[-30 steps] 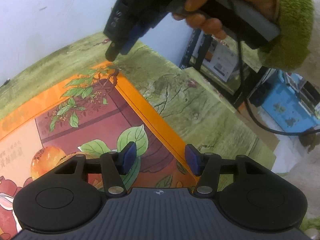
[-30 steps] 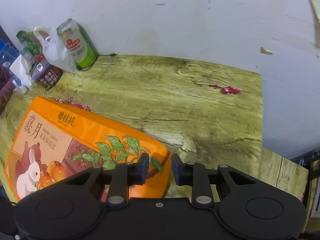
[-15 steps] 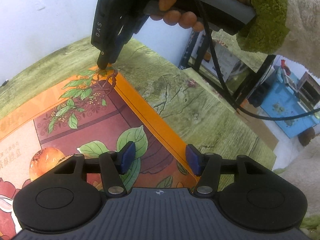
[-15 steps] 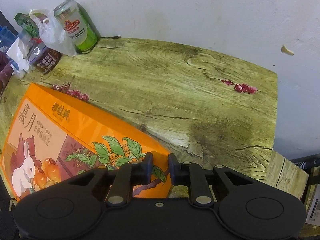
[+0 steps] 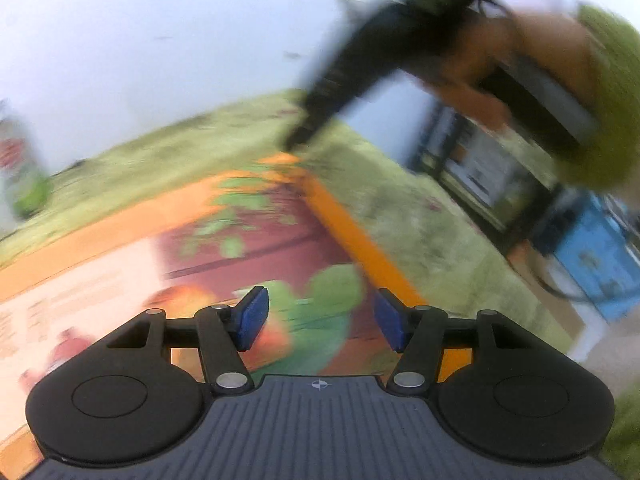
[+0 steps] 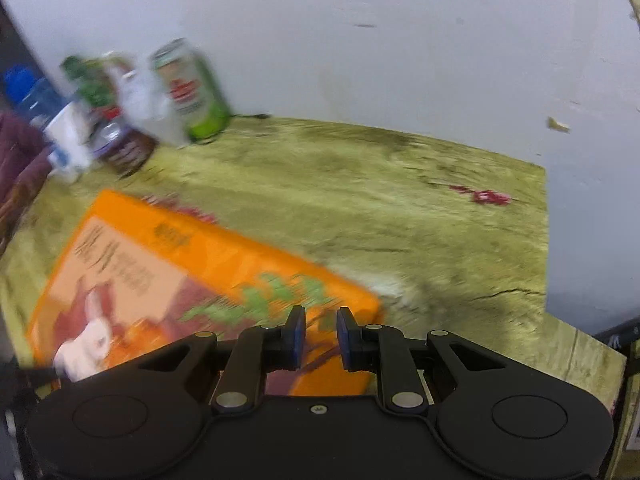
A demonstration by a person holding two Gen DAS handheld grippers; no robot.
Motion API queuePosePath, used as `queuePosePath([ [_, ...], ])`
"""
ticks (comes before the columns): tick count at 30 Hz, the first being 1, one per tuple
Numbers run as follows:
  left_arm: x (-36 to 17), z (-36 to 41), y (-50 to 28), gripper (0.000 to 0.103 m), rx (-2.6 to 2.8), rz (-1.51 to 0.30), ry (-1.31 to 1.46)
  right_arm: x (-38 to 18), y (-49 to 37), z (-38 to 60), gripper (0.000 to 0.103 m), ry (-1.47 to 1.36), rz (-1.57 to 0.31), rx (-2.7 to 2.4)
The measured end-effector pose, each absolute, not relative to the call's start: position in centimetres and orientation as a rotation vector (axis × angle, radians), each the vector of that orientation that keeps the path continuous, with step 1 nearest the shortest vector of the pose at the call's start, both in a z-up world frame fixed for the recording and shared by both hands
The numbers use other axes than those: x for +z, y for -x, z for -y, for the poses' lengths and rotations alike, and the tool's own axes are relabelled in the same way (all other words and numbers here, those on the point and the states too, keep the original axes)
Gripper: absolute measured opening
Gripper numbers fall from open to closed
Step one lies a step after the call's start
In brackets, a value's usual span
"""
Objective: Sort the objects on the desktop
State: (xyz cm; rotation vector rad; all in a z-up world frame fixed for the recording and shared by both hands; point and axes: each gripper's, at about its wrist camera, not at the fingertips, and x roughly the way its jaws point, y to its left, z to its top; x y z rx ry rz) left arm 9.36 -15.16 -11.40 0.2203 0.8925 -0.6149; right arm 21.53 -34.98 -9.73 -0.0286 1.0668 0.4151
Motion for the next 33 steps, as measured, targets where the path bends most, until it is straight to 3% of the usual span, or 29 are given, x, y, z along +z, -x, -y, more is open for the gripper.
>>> queuePosePath([
  [9,-13.0,11.4,-9.9,0.056,-0.447,-0.919,-0.17,-12.0,-17.6,28.3,0.017,0.244,-1.069,0.514],
  [16,-14.6,10.5,-9.8,0.061,-0.403,-0.926,-0.175,-12.8,-16.6,26.7,0.017,0.339,-1.074,0.507],
  [25,-14.1,10.2,-9.6,0.063,-0.395,-0.936,-0.16,-12.8,-16.7,27.2,0.017,0.279,-1.068,0.484],
  [33,-10.8,4.6,-7.5,0.063,-0.294,-0.913,-0.145,-10.9,-14.8,27.1,0.017,0.093,-1.082,0.535],
])
